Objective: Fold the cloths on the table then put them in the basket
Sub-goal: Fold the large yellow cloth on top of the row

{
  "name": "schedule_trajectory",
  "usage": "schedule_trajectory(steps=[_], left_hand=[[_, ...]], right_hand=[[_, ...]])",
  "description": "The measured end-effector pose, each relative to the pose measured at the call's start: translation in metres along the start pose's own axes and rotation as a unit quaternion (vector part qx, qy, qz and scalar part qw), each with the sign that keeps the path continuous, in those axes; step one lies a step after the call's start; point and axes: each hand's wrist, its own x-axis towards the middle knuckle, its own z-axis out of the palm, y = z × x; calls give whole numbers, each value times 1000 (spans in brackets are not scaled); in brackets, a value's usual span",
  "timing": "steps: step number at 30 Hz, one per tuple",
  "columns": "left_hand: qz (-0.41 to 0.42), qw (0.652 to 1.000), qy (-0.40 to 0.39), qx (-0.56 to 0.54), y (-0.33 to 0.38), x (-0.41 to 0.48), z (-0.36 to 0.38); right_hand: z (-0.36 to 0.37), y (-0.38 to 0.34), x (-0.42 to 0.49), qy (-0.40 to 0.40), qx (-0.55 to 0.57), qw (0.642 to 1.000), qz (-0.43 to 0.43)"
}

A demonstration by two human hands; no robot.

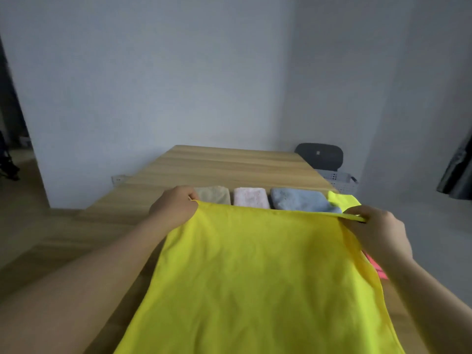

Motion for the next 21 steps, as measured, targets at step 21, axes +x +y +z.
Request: schedule_trajectory(steps=[21], left_hand=[[83,957,-180,211,5,-20,107]], right_hand=[[105,3,14,-62,-267,958,-80]])
